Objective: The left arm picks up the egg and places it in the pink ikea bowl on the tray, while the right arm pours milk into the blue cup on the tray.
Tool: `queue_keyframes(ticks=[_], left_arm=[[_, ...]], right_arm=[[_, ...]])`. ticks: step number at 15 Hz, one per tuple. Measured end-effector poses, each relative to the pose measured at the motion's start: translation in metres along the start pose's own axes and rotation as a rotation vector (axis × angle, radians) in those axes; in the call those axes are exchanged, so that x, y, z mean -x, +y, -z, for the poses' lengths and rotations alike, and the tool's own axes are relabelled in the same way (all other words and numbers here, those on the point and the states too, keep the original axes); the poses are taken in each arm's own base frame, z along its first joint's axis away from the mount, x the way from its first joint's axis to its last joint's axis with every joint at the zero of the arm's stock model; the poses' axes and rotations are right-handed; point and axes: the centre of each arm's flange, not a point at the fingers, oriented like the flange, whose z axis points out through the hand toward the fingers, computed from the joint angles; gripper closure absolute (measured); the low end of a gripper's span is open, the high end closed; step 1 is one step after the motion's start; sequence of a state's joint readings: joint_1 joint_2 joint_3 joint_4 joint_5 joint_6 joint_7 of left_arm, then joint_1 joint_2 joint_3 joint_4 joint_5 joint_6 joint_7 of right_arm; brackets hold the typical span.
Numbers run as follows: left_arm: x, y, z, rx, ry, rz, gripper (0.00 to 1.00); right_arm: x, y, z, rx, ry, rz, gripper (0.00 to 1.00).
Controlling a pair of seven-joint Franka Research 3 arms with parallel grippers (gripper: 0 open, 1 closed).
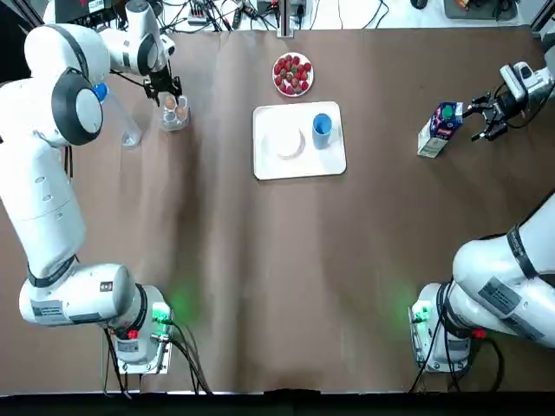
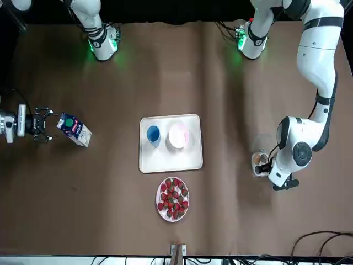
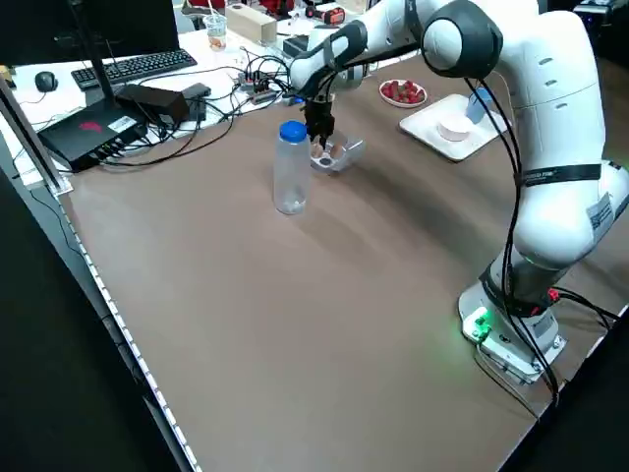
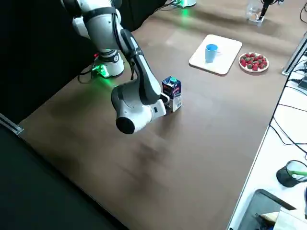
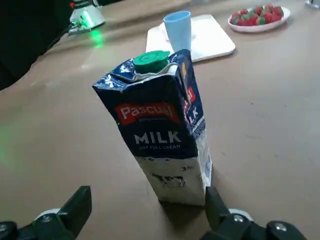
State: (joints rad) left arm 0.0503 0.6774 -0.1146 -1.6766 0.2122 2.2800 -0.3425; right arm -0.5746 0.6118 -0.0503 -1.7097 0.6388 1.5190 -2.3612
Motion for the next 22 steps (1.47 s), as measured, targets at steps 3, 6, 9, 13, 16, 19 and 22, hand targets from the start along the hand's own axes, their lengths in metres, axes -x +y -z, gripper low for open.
queue_keyframes(ticks=[3, 6, 9, 13, 16, 19, 22], left_arm=[[0.0, 0.0, 0.002, 0.001, 0.004, 0.031, 0.19], [0.0, 0.0, 0.011, 0.002, 0.014, 0.037, 0.21], [0.002, 0.003, 0.015, 0.002, 0.013, 0.048, 0.22], [0.005, 0.012, 0.015, 0.003, 0.011, 0.072, 0.3], [0.005, 0.013, 0.015, 0.003, 0.011, 0.074, 0.32], [0.005, 0.011, 0.014, 0.002, 0.011, 0.077, 0.34], [0.005, 0.01, 0.014, 0.002, 0.011, 0.079, 0.36]], right_arm=[[0.014, -0.002, -0.014, 0.024, 0.075, 0.033, 0.0], [0.035, -0.012, -0.03, 0.089, 0.182, 0.038, 0.0], [0.055, -0.031, -0.048, 0.155, 0.278, 0.031, 0.01], [0.063, -0.038, -0.063, 0.193, 0.309, 0.045, 0.03], [0.063, -0.036, -0.065, 0.218, 0.323, 0.054, 0.03], [0.062, -0.034, -0.066, 0.229, 0.323, 0.057, 0.03], [0.058, -0.029, -0.068, 0.245, 0.33, 0.066, 0.03]])
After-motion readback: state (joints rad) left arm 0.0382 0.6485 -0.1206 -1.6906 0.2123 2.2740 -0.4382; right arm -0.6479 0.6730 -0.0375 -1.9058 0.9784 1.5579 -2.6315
